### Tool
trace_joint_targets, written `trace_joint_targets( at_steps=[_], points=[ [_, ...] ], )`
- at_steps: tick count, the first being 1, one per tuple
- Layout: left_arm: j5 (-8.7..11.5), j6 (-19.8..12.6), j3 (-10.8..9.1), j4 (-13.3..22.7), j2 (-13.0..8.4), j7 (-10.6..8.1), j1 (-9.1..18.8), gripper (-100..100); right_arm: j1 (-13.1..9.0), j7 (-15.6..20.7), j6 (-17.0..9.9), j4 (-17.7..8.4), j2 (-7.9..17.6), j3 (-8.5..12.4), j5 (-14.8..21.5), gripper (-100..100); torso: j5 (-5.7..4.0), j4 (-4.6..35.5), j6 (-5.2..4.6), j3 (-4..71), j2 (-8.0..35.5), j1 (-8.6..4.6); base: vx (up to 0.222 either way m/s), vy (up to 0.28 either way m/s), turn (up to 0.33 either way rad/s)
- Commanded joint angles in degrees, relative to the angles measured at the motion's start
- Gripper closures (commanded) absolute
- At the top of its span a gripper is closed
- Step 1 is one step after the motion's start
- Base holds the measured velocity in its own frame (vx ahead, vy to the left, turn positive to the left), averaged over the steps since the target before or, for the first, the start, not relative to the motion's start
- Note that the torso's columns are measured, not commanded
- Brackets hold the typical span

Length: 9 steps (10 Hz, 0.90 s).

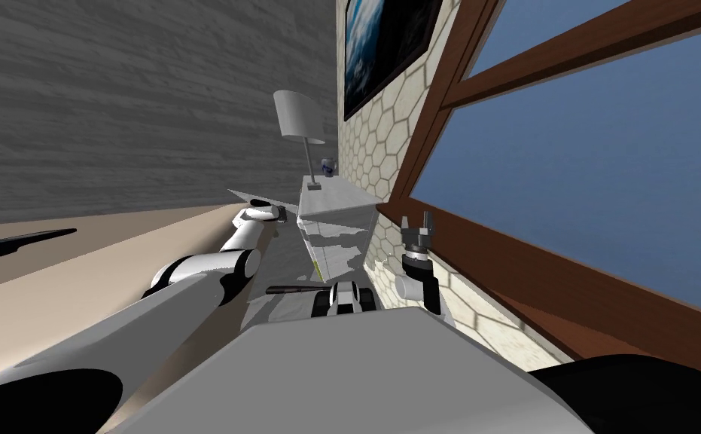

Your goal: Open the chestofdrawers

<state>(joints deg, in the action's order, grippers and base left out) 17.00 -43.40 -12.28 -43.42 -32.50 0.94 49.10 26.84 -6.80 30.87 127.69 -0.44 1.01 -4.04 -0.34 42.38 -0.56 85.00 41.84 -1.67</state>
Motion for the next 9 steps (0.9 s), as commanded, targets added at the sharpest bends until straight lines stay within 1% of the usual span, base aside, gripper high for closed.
trace_joint_targets(
  at_steps=[1,2,3,5,8,9],
  points=[
    [0.04,-4.08,-0.27,4.52,-1.07,0.0,2.95,-100,0.08,-0.13,-0.03,-0.12,0.03,-0.67,0.11,0,-0.09,-0.03,-0.05,0.03,-0.04,-0.18,-0.02,-0.142,0.053],
    [0.04,-4.08,-0.27,4.52,-1.07,0.0,2.95,-100,0.21,-0.3,-0.09,-0.3,0.06,-1.52,0.25,0,-0.17,-0.02,-0.16,0.09,-0.12,-0.61,-0.008,-0.1,0.039],
    [0.07,-5.41,-0.36,6.05,-1.48,0.03,3.97,-100,0.26,-0.48,-0.13,-0.43,0.11,-2.41,0.4,0,-0.26,-0.06,-0.29,0.16,-0.23,-0.73,-0.001,-0.067,0.009],
    [0.14,-7.61,-0.52,8.56,-2.21,0.1,5.64,-100,0.32,-0.82,-0.11,-0.58,0.21,-4.13,0.69,0,-0.33,-0.16,-0.27,0.22,-0.37,-0.85,-0.004,-0.08,0.024],
    [0.21,-9.75,-0.67,10.99,-2.96,0.2,7.29,-100,0.19,-1.32,0.01,-0.63,0.39,-6.69,1.14,0,-0.39,-0.25,-0.29,0.18,-0.39,-0.77,-0.009,-0.054,0.012],
    [0.17,-9.33,-0.64,10.16,-2.76,0.11,6.78,-100,0.15,-1.48,0.06,-0.63,0.46,-7.49,1.28,0,-0.37,-0.28,-0.24,0.2,-0.4,-0.73,-0.022,0.013,0.06]
  ],
)
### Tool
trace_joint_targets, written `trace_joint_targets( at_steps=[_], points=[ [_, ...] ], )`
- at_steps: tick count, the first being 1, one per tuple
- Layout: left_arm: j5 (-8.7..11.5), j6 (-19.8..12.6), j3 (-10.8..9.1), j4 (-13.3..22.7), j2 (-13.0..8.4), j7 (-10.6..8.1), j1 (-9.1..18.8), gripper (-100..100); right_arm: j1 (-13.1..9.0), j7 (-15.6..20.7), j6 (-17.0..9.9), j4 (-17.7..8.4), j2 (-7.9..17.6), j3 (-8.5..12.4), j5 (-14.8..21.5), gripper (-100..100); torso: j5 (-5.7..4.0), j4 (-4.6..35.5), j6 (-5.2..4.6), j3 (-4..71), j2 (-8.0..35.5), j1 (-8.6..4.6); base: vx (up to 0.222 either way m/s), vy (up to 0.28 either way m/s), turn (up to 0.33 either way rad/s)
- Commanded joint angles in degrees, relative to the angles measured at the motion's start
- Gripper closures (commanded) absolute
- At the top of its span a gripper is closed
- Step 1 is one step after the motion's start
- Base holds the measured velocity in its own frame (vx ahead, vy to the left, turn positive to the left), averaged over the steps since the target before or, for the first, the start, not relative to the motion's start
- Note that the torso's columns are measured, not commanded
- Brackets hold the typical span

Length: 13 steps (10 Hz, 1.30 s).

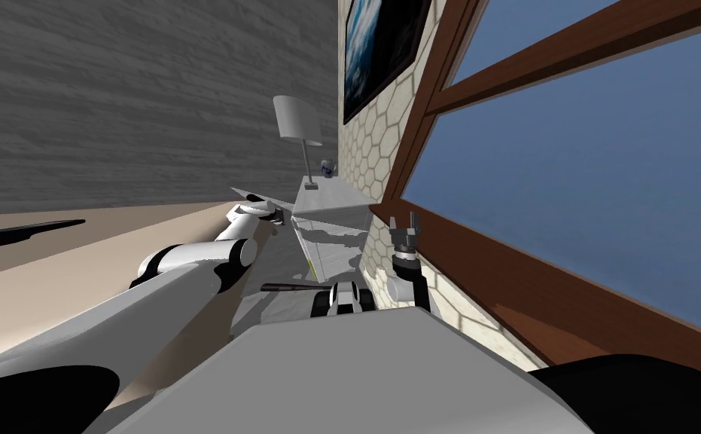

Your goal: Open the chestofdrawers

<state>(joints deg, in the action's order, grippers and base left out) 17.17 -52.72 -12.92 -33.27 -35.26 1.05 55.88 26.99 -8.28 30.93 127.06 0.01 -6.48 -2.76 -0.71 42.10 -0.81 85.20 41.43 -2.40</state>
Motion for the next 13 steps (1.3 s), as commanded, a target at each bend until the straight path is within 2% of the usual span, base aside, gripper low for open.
trace_joint_targets(
  at_steps=[1,3,4,5,6,7,8,10,11,13],
  points=[
    [0.43,1.64,-0.46,0.66,1.13,-0.43,-1.36,-100,-0.14,-0.11,0.12,0.14,0.04,-0.55,0.11,0,0.05,-0.07,0.16,-0.09,0.07,0.45,0.017,0.108,0.041],
    [0.77,3.16,-0.82,1.21,2.05,-0.75,-2.45,-100,-0.31,-0.15,0.47,0.54,0.07,-0.85,0.19,0,0.48,-0.17,0.7,-0.13,0.05,1.87,0.044,0.12,-0.014],
    [0.71,2.23,-0.73,0.63,1.62,-0.53,-2.2,-100,-0.3,-0.16,0.5,0.55,0.07,-0.86,0.19,0,0.67,-0.05,0.8,-0.26,0.28,2.33,0.029,0.056,-0.004],
    [0.17,0.5,-0.19,0.25,0.45,-0.2,-0.54,100,-0.31,-0.16,0.49,0.55,0.07,-0.86,0.19,0,0.7,0.12,0.8,-0.53,0.72,2.31,-0.03,-0.093,-0.002],
    [0.0,-0.27,-0.01,-0.02,-0.01,-0.04,0.0,100,-0.3,-0.17,0.49,0.53,0.07,-0.97,0.21,0,0.57,0.28,0.76,-0.76,1.1,1.86,-0.06,-0.144,0.06],
    [0.07,0.51,-0.13,0.15,0.48,-0.28,-0.51,100,-0.32,-0.26,0.39,0.38,0.11,-1.42,0.28,0,0.43,0.37,0.43,-0.81,1.19,1.36,-0.019,-0.04,0.075],
    [0.09,-1.25,0.01,-0.32,-0.08,-0.14,0.75,-100,-0.44,-0.34,0.3,0.32,0.14,-1.74,0.34,0,0.41,0.32,0.3,-0.8,1.12,1.51,0.009,-0.036,0.015],
    [0.16,-3.08,0.14,-0.87,-0.66,0.0,2.07,-100,-0.53,-0.52,0.1,0.06,0.22,-2.56,0.47,0,0.4,0.31,0.22,-0.66,0.97,1.26,0.001,-0.074,-0.024],
    [0.2,-2.99,0.0,-1.99,-0.48,-0.17,0.96,-100,-0.57,-0.64,-0.03,-0.11,0.27,-3.13,0.56,0,0.31,0.33,0.11,-0.64,0.96,0.94,-0.003,-0.013,0.051],
    [0.6,-0.36,-0.52,-1.03,1.06,-0.74,-0.97,-100,-0.77,-0.75,-0.05,-0.08,0.31,-3.65,0.66,0,0.47,0.13,0.46,-0.59,0.76,1.8,0.048,0.099,0.014]
  ],
)
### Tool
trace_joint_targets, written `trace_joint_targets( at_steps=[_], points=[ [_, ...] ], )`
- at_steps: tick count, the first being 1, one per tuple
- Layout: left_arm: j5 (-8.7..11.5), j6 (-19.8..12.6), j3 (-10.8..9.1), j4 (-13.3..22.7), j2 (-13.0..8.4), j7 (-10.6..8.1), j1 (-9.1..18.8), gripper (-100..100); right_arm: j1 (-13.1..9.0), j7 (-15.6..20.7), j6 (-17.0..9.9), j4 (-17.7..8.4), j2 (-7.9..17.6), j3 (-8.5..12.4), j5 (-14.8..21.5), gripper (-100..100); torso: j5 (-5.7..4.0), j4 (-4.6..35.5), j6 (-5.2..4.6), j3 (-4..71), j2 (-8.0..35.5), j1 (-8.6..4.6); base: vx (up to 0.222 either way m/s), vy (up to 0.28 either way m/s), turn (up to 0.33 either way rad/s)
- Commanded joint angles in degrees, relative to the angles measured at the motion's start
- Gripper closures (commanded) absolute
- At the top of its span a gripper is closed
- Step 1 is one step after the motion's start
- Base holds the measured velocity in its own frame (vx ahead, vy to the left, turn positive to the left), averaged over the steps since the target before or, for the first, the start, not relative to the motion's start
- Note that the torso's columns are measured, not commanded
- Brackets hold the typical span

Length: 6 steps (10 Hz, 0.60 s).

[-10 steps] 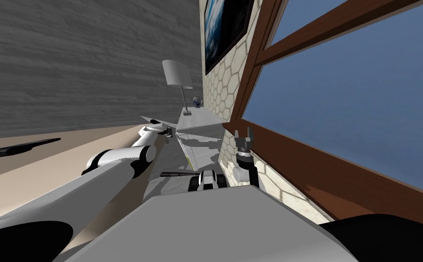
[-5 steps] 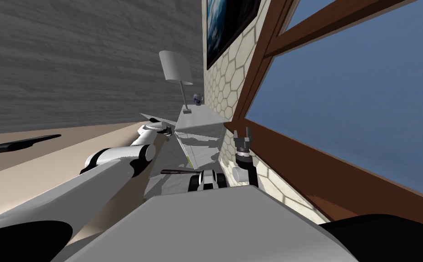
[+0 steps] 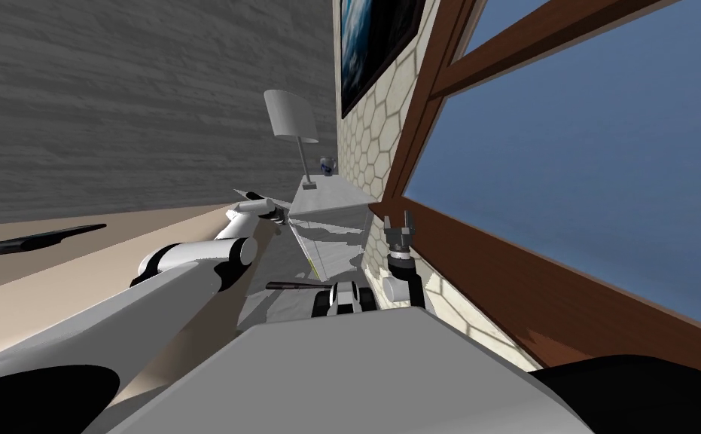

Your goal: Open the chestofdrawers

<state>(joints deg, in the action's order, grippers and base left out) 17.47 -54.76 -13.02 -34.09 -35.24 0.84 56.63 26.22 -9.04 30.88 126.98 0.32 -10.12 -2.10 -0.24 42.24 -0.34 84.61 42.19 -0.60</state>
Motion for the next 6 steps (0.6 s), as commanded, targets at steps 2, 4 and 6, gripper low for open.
trace_joint_targets(
  at_steps=[2,4,6],
  points=[
    [-0.06,-0.92,0.06,-1.13,-0.33,-0.06,0.04,100,0.0,0.0,0.02,0.01,0.0,0.0,0.0,0,0.23,0.01,0.31,0.02,0.02,0.54,-0.005,-0.015,-0.009],
    [-0.04,-0.21,0.04,-0.54,-0.18,-0.03,0.1,100,-0.1,-0.04,-0.06,-0.06,0.02,-0.34,0.08,0,0.02,0.16,0.07,-0.24,0.4,-0.05,-0.033,-0.05,0.043],
    [0.05,-0.62,0.23,0.28,-0.44,0.41,1.31,-100,-0.14,-0.12,-0.27,-0.34,0.1,-0.93,0.2,0,-0.01,0.21,-0.15,-0.07,0.22,-0.38,0.015,-0.06,-0.008]
  ],
)
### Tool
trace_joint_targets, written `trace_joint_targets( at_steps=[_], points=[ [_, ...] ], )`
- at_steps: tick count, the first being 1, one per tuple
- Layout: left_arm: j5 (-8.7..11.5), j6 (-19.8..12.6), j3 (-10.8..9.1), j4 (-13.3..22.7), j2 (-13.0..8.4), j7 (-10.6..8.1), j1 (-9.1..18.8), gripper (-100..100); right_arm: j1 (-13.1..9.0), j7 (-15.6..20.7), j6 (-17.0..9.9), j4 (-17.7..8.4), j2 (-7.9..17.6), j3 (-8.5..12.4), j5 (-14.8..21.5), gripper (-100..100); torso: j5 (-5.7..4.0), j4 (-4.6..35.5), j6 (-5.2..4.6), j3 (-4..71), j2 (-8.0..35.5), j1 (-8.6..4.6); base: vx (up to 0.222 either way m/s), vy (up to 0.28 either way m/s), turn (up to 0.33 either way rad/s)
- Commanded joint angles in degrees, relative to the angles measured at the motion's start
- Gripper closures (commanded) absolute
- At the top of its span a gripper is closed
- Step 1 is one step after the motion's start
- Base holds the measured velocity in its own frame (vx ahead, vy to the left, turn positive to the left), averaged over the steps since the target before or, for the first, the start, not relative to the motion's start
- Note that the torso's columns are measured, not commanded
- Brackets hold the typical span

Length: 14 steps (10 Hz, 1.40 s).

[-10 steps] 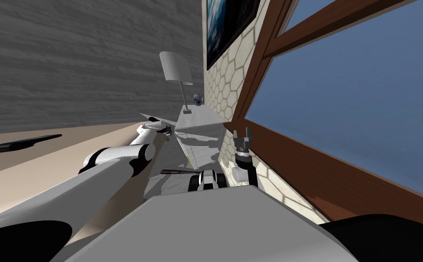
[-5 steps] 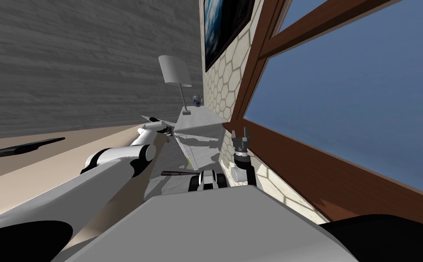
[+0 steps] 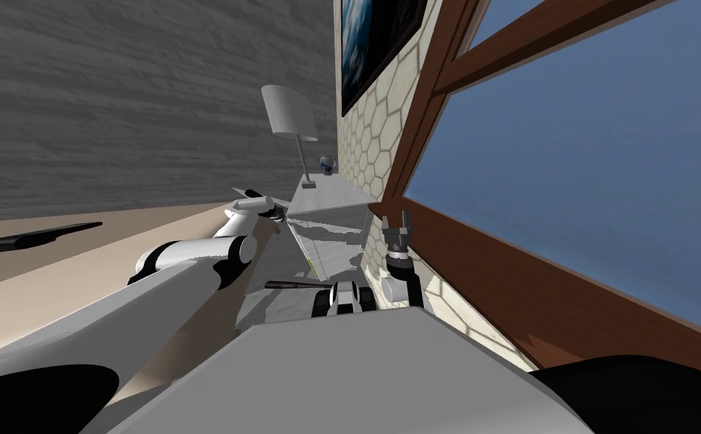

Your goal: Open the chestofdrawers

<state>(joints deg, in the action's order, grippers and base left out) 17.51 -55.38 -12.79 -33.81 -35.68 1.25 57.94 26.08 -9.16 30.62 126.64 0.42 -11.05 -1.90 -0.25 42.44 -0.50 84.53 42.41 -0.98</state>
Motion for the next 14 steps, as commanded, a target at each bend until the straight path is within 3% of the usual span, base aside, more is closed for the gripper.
trace_joint_targets(
  at_steps=[1,3,4,5,7,8,9,10,11,12,13,14],
  points=[
    [0.2,1.71,-0.25,0.71,0.9,-0.17,-1.06,-100,-0.01,-0.05,-0.08,-0.11,0.04,-0.35,0.08,0,-0.04,-0.04,0.06,0.06,-0.08,0.01,0.049,0.081,0.028],
    [0.14,1.77,-0.2,0.88,0.89,-0.09,-0.88,-100,-0.02,-0.05,-0.05,-0.07,0.06,-0.43,0.1,0,0.23,-0.24,0.43,0.21,-0.38,0.89,0.039,0.051,-0.017],
    [0.01,-0.05,0.03,0.14,-0.01,0.14,0.15,100,-0.02,-0.05,-0.05,-0.07,0.06,-0.44,0.1,0,0.24,-0.2,0.48,0.1,-0.2,0.9,-0.057,-0.052,0.009],
    [0.2,0.84,-0.16,0.27,0.28,0.07,-0.43,100,-0.07,-0.06,-0.03,-0.05,0.06,-0.53,0.13,0,0.14,-0.12,0.44,-0.07,0.06,0.64,-0.031,-0.026,0.029],
    [1.35,-1.79,1.75,-5.44,-1.08,-3.88,-4.22,100,-0.15,-0.08,-0.08,-0.07,0.07,-0.67,0.16,0,0.2,-0.12,0.37,-0.06,0.0,0.91,-0.012,0.089,-0.113],
    [1.35,-1.79,1.75,-6.18,-1.08,-3.91,-4.22,100,-0.15,-0.08,-0.08,-0.07,0.08,-0.66,0.16,0,0.31,-0.15,0.46,0.01,-0.09,1.24,-0.014,0.117,-0.058],
    [1.92,-2.96,2.69,-8.01,-1.71,-5.94,-6.14,100,-0.15,-0.08,-0.07,-0.07,0.08,-0.66,0.16,0,0.32,-0.17,0.52,0.05,-0.15,1.16,-0.026,0.097,-0.057],
    [1.92,-2.96,2.69,-9.37,-1.71,-5.94,-6.14,100,-0.15,-0.08,-0.07,-0.07,0.08,-0.66,0.16,0,0.27,-0.17,0.51,0.04,-0.13,1.02,-0.017,0.073,-0.032],
    [2.49,-4.13,3.64,-11.42,-2.35,-7.97,-8.07,100,-0.15,-0.08,-0.07,-0.07,0.08,-0.66,0.16,0,0.21,-0.16,0.49,0.05,-0.16,0.86,-0.003,0.08,-0.089],
    [2.49,-4.13,3.64,-12.56,-2.35,-7.97,-8.07,100,-0.15,-0.08,-0.07,-0.07,0.08,-0.67,0.16,0,0.22,-0.18,0.47,0.07,-0.19,0.9,-0.008,0.07,-0.052],
    [3.06,-5.3,4.59,-14.36,-2.98,-10.01,-9.99,100,-0.14,-0.08,-0.07,-0.07,0.08,-0.67,0.16,0,0.23,-0.17,0.5,0.06,-0.16,0.91,-0.013,0.092,-0.077],
    [3.06,-5.3,4.59,-15.76,-2.98,-10.01,-9.99,100,-0.15,-0.08,-0.07,-0.07,0.08,-0.66,0.16,0,0.27,-0.16,0.5,0.03,-0.12,1.04,-0.018,0.077,-0.046]
  ],
)
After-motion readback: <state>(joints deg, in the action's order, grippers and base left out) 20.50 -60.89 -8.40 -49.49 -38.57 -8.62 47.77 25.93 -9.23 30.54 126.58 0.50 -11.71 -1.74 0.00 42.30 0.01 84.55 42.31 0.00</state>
